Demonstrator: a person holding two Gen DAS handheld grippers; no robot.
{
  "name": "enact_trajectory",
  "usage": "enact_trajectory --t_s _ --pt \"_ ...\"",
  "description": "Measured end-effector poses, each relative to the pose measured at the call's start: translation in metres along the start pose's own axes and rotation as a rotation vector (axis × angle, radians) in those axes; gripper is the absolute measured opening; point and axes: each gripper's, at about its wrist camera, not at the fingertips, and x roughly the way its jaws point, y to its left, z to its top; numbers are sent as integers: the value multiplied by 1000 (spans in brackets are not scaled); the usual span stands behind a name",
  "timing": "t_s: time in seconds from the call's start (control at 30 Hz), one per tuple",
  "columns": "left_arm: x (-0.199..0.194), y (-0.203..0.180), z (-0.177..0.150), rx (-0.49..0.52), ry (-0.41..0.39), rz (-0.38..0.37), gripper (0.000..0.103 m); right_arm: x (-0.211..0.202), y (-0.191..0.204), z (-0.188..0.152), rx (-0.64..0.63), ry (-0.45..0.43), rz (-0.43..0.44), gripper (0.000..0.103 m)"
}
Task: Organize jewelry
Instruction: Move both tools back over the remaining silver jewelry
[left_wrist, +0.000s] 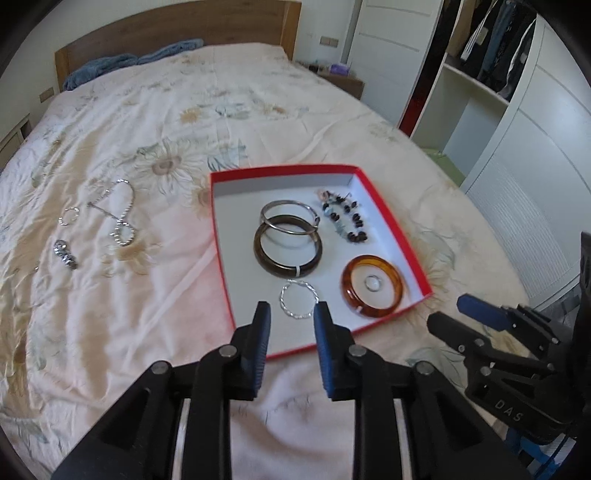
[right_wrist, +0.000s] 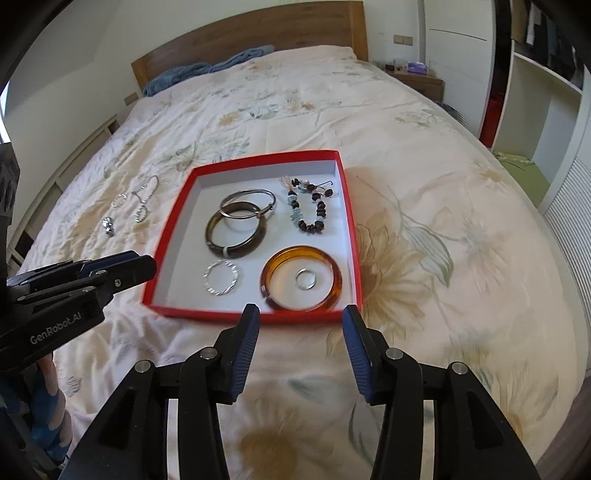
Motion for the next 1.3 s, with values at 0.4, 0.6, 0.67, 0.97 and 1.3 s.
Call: enact_trajectory --t_s 0.4,0.6,0.67,0.97,1.3 --pt "-101 25 -30 -53 -182 5 23 -86 33 -31 -16 -109 -5 52" --pt "-148 66 -64 -89 -213 34 23 -123 59 -35 -42 -179 20 52" --pt "-159 85 -77 -116 -189 46 23 -133 70 -36 -53 -198 35 52" --pt "-224 166 -136 -220 -231 154 24 -176 126 -47 -126 -269 115 52" --pt "-273 225 -170 -348 -300 227 30 -209 162 -55 -190 -333 171 52"
